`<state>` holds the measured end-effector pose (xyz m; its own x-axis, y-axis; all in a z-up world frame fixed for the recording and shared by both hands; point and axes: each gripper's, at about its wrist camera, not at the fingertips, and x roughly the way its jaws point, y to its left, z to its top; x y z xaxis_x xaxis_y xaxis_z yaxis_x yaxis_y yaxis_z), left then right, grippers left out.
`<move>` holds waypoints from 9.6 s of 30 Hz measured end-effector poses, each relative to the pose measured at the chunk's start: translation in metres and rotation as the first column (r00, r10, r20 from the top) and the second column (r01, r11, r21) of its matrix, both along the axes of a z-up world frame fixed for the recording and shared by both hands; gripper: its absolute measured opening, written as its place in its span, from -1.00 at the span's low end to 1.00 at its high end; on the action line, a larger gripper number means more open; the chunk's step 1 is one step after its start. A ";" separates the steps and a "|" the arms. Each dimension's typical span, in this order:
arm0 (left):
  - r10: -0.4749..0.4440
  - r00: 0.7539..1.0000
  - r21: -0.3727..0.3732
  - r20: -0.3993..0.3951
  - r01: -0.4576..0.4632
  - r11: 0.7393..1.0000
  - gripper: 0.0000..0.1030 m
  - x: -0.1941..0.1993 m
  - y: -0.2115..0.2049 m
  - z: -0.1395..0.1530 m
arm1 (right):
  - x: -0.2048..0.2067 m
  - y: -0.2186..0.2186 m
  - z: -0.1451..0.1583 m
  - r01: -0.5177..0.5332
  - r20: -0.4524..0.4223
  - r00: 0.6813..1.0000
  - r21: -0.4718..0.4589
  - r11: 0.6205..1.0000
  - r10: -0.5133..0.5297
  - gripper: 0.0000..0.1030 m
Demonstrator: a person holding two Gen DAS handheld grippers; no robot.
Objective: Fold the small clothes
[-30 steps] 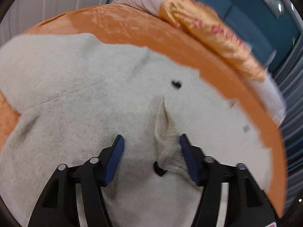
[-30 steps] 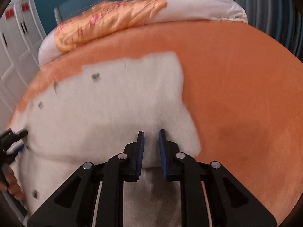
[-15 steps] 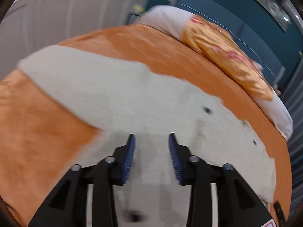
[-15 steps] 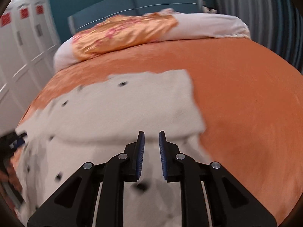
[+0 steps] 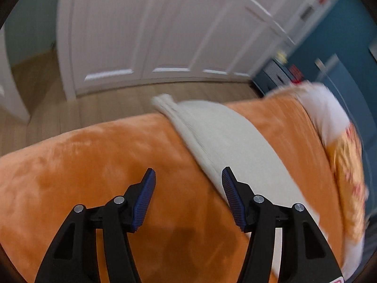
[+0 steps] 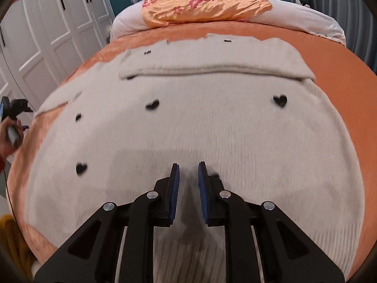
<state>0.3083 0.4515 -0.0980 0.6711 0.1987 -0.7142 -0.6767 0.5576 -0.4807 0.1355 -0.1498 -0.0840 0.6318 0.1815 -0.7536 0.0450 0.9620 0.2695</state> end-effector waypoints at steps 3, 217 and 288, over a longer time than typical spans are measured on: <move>0.034 0.999 0.009 0.026 -0.034 0.999 0.10 0.005 0.007 -0.008 | -0.004 0.003 0.002 0.002 -0.003 1.000 -0.014 1.000 -0.002 -0.66; -0.788 0.606 0.096 -0.109 0.796 0.598 -0.92 -0.371 -0.257 0.083 | -0.277 -0.099 0.100 0.063 -0.080 0.995 -0.046 0.997 -0.066 -0.89; -0.677 0.721 0.354 -0.149 0.678 0.644 0.59 -0.099 -0.337 0.054 | -0.027 -0.164 0.028 0.304 0.100 0.950 -0.083 0.949 -0.295 0.06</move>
<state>0.2089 0.1147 -0.0445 0.7210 -0.0719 -0.6892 -0.0405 0.9885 -0.1454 0.1086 -0.3134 -0.0558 0.7085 -0.0966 -0.6991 0.3158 0.9293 0.1916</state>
